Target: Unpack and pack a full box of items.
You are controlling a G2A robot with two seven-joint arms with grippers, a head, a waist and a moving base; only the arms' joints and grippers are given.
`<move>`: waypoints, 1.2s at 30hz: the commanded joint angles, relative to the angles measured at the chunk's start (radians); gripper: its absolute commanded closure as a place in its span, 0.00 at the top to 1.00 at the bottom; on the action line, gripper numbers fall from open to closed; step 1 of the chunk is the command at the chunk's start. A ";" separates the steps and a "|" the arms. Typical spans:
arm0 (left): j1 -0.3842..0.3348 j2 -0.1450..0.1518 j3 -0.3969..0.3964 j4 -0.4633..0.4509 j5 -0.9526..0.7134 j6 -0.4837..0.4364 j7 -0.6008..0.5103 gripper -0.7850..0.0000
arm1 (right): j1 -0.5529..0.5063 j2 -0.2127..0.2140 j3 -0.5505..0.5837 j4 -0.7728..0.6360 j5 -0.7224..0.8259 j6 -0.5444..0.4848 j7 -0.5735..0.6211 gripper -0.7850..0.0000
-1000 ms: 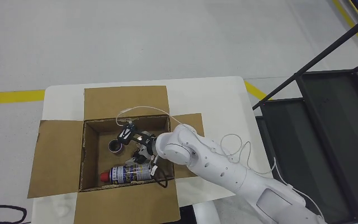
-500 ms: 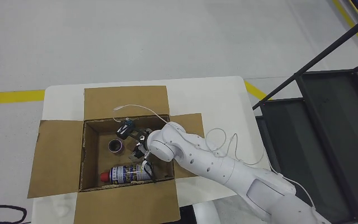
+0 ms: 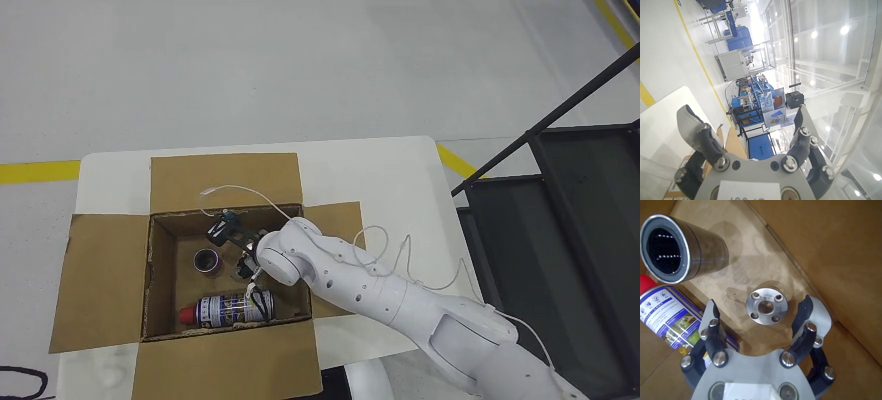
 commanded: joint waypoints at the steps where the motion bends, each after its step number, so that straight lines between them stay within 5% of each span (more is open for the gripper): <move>1: 0.000 0.000 0.000 0.000 0.000 0.000 0.000 1.00 | 0.000 -0.003 0.000 0.010 -0.002 -0.003 -0.001 0.85; 13: 0.000 0.000 0.000 0.000 0.000 0.000 0.000 1.00 | 0.003 -0.021 0.009 0.040 -0.024 -0.015 0.015 0.47; 24: 0.000 0.000 0.000 0.000 0.000 0.000 0.000 1.00 | -0.013 -0.026 0.033 0.045 -0.037 -0.033 0.012 0.27; 33: 0.000 0.000 0.000 0.000 0.000 0.000 0.000 1.00 | -0.036 -0.023 0.058 0.019 -0.058 -0.045 0.016 0.00; 36: 0.000 0.000 0.000 0.000 0.000 0.000 0.000 1.00 | -0.045 -0.022 0.066 0.008 -0.066 -0.048 0.016 0.00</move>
